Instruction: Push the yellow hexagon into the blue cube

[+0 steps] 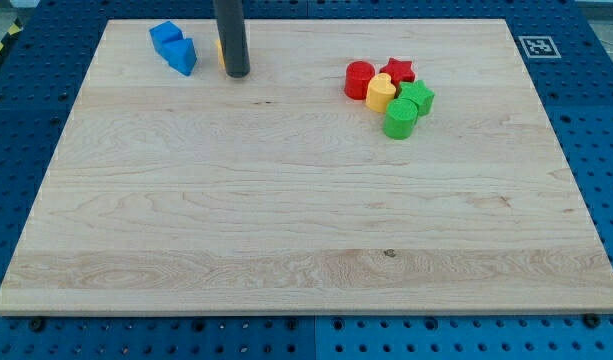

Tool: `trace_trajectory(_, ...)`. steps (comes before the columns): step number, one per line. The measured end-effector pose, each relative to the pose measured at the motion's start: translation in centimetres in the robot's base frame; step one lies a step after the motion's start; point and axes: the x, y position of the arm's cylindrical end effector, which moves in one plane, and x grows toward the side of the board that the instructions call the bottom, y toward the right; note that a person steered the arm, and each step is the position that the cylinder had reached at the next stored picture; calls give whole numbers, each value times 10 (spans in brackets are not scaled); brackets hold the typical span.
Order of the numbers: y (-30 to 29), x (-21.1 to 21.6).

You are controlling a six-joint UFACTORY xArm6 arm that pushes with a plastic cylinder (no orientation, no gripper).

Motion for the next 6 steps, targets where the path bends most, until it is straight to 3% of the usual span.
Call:
trace_trajectory(3,30,-14)
trace_trajectory(4,-3,-28)
trace_trajectory(6,17,-31)
